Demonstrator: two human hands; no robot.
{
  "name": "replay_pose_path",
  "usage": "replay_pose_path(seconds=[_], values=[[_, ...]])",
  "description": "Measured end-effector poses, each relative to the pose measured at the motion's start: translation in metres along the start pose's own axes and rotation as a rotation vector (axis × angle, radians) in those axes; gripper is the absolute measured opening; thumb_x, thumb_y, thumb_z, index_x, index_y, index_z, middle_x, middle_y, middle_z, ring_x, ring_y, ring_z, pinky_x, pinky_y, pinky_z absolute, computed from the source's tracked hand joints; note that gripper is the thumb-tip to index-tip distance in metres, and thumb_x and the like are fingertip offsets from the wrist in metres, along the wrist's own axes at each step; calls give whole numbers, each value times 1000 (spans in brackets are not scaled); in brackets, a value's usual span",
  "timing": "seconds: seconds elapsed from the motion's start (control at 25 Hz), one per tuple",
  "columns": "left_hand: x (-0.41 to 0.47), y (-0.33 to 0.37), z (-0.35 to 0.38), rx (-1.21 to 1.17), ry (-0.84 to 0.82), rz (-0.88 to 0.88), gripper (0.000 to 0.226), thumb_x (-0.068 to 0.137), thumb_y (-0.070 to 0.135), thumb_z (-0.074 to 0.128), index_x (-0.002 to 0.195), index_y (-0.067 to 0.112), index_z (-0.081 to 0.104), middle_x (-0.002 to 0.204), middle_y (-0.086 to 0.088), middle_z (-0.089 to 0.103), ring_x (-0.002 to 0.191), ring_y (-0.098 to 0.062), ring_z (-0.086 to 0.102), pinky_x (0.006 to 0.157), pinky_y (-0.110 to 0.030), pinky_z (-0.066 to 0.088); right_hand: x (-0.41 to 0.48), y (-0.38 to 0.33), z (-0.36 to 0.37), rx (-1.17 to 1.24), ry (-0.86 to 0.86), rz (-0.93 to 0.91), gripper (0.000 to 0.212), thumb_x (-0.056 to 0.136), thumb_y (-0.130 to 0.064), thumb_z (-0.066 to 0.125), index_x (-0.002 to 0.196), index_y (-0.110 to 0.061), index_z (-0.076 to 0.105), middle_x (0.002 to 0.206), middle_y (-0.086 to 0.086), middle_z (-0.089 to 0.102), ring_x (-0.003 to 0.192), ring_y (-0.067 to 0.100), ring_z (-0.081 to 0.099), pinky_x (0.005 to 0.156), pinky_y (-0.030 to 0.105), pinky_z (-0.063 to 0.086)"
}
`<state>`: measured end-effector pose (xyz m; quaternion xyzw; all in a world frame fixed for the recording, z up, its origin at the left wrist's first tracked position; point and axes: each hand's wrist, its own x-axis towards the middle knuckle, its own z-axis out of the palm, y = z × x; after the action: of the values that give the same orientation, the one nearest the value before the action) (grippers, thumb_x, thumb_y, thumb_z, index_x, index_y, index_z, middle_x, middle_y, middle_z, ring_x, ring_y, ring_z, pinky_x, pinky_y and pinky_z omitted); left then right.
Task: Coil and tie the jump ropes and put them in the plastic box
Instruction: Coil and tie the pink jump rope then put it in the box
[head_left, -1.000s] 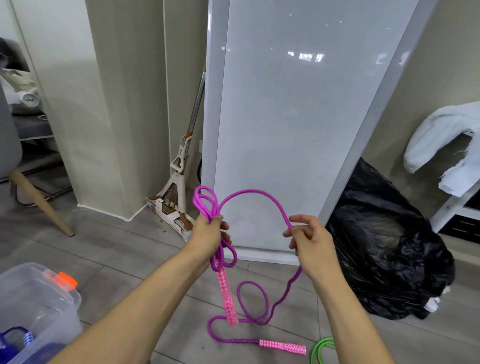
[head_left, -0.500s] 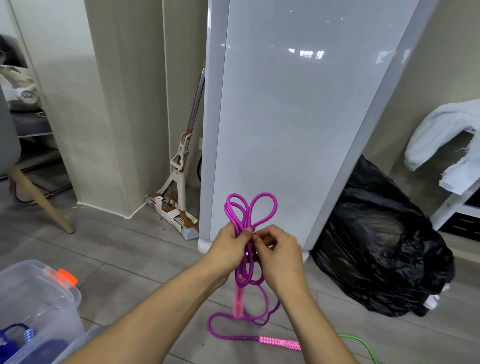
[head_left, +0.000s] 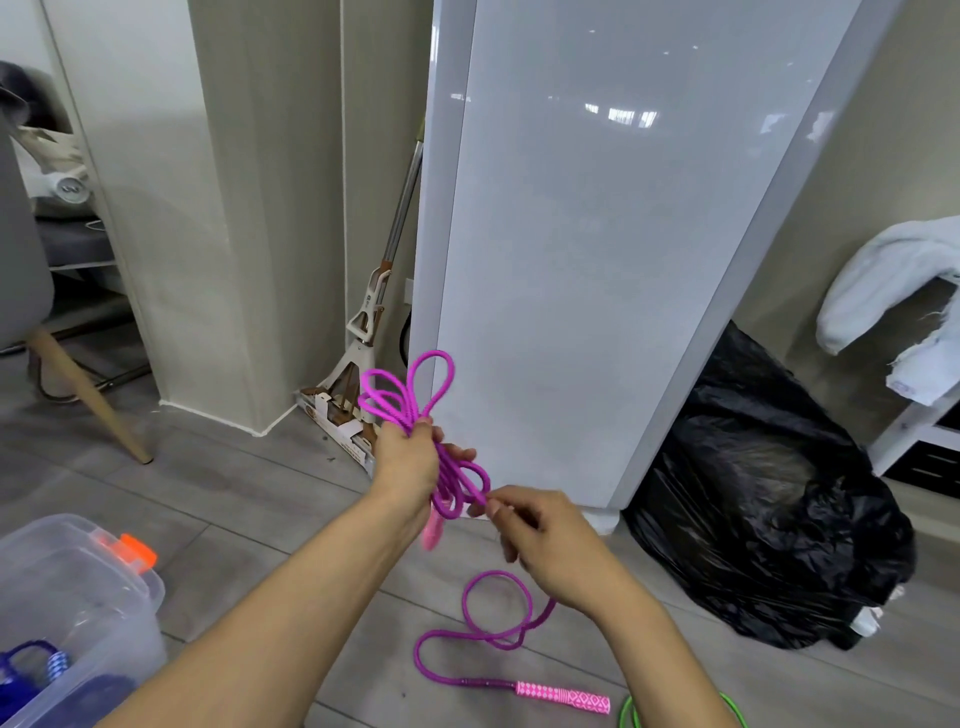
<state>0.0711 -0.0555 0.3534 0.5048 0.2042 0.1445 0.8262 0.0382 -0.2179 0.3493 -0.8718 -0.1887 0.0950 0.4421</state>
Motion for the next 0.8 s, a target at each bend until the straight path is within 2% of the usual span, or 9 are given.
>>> replay_pose_path(seconds=[0.08,0.16,0.24,0.32,0.4,0.48,0.56,0.68,0.8], values=[[9,4,-7,-45,82,-10,8,105,6,34,102,7,42,70,-4,42,36,-10,47,39,-25,48,-2,-2,3,72,-207,16,25,104,-28,48,103,-31,73,58,-5,57,54,14,45,55,26,40],[18,3,-12,-11,146,0,7,104,9,35,100,8,41,68,-3,40,37,-9,38,37,-22,39,-4,-3,-1,88,-306,60,26,105,-27,47,106,-29,72,60,-4,57,53,15,46,54,24,41],[25,5,-19,140,224,73,11,104,15,37,103,6,42,71,-8,47,43,-14,47,44,-28,45,-7,3,-14,46,-335,120,26,104,-30,48,105,-23,74,59,-4,58,50,13,46,53,23,41],[27,14,-27,389,315,252,13,104,19,38,105,7,43,89,-15,56,70,-28,58,65,-45,54,-10,9,-30,-30,-280,172,27,102,-34,52,96,-20,74,55,-4,58,48,13,45,54,26,40],[22,23,-30,569,328,452,12,104,19,37,108,8,42,97,-16,58,84,-34,56,77,-50,49,-11,13,-43,-147,-40,186,27,96,-42,60,84,-21,73,54,-3,58,48,11,47,55,27,40],[17,25,-27,682,215,507,14,104,19,38,111,8,43,92,-14,58,78,-33,55,71,-48,48,-9,15,-50,-211,328,170,29,88,-48,69,73,-22,69,55,-4,55,50,10,47,52,26,37],[12,20,-24,723,16,455,12,102,20,39,108,13,47,86,-18,58,66,-29,54,64,-51,50,-8,14,-52,-161,555,118,31,89,-46,69,71,-21,68,54,-4,52,53,15,46,51,29,35],[0,9,-16,692,-253,306,11,104,24,37,108,23,47,90,-9,68,63,-21,56,62,-43,55,-3,8,-44,-69,489,53,23,99,-30,58,82,-24,72,70,-5,67,63,13,56,59,27,41],[-16,3,-6,701,-440,245,17,107,25,35,122,25,43,100,5,73,85,-14,68,70,-30,59,-2,1,-30,-68,316,0,26,104,-22,47,92,-21,70,73,-12,65,61,3,52,56,19,37]])
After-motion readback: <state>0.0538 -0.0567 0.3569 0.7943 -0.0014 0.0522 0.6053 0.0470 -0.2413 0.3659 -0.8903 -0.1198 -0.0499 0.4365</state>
